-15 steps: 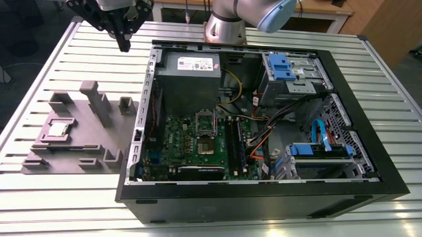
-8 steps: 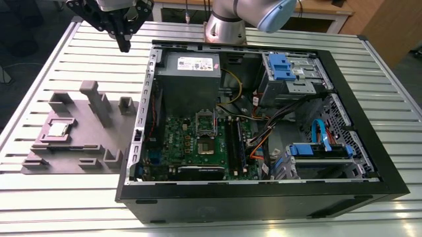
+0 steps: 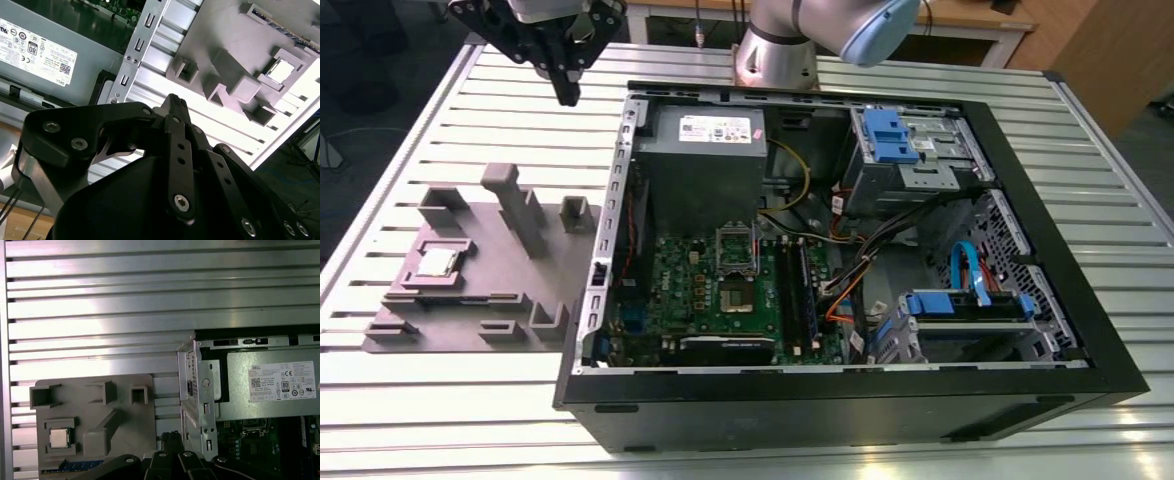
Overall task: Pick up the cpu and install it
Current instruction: 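Reach for the cpu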
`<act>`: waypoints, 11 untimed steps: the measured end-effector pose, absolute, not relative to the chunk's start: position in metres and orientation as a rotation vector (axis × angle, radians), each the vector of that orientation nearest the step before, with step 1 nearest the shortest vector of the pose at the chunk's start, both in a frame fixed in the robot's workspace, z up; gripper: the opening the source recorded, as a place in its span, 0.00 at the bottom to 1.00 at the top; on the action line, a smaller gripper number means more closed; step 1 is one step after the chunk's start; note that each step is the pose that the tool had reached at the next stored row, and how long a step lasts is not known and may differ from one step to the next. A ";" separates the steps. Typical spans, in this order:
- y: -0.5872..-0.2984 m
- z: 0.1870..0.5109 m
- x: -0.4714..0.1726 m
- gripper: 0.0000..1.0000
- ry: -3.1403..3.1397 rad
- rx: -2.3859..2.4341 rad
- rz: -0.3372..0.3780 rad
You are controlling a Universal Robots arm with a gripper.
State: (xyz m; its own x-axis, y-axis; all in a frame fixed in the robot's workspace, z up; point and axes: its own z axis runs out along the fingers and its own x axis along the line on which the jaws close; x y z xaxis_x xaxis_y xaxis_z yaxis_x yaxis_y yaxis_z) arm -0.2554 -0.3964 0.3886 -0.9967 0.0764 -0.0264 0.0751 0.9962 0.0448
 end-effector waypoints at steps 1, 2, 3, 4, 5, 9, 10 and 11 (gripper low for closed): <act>-0.396 0.389 -0.257 0.10 3.111 0.118 0.068; -0.396 0.388 -0.259 0.10 3.111 0.118 0.068; -0.396 0.388 -0.261 0.10 3.111 0.118 0.068; -0.396 0.388 -0.263 0.10 3.111 0.118 0.068; -0.396 0.388 -0.265 0.10 3.110 0.118 0.068; -0.396 0.388 -0.271 0.10 3.111 0.118 0.068; -0.396 0.387 -0.272 0.10 3.111 0.118 0.068; -0.396 0.387 -0.273 0.10 3.111 0.118 0.068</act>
State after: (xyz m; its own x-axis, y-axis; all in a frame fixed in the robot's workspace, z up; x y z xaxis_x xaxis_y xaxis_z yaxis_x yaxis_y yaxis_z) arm -0.2733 -0.3964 0.3874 -0.9967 0.0764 -0.0264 0.0752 0.9962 0.0447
